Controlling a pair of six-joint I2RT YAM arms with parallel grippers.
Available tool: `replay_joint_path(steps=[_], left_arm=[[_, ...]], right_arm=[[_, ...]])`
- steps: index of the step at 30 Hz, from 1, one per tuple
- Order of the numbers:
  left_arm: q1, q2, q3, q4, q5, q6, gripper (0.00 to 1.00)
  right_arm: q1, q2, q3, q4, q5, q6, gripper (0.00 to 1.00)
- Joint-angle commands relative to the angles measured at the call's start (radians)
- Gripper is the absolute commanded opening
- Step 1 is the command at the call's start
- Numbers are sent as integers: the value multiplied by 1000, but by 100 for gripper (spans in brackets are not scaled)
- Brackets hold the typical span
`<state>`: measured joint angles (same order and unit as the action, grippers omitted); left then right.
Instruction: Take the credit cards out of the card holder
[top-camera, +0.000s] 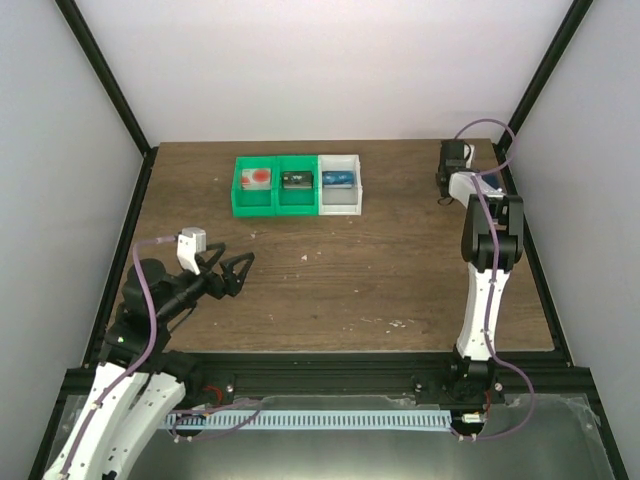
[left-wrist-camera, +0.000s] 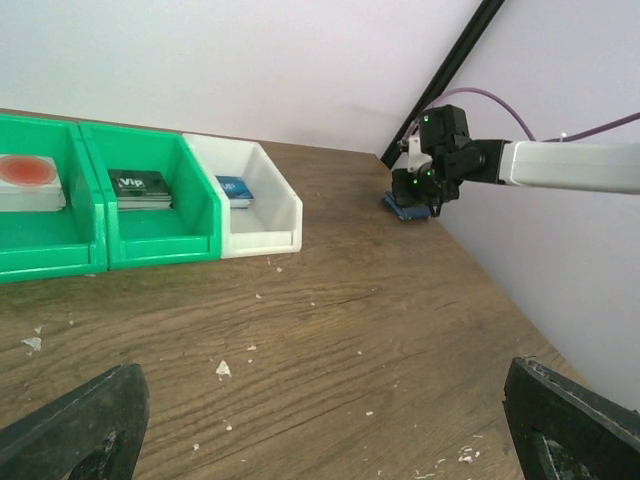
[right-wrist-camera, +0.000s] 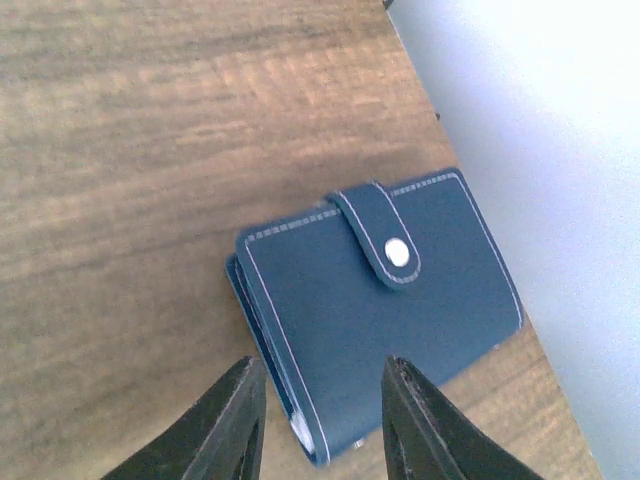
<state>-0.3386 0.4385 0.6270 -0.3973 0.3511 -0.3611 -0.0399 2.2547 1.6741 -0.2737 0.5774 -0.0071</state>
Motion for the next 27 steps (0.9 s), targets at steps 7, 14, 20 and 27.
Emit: replay_joint_path(steps=[7, 14, 20, 27], left_arm=[[-2, -32, -11, 15, -24, 8, 98], [-5, -36, -12, 13, -30, 7, 97], [-5, -35, -13, 14, -34, 5, 97], [-5, -35, -15, 17, -35, 8, 97]], right_arm=[[-23, 107, 111, -65, 63, -43, 34], [-26, 133, 142, -85, 62, -56, 29], [-26, 135, 138, -98, 59, -42, 16], [-21, 105, 133, -115, -1, -16, 0]])
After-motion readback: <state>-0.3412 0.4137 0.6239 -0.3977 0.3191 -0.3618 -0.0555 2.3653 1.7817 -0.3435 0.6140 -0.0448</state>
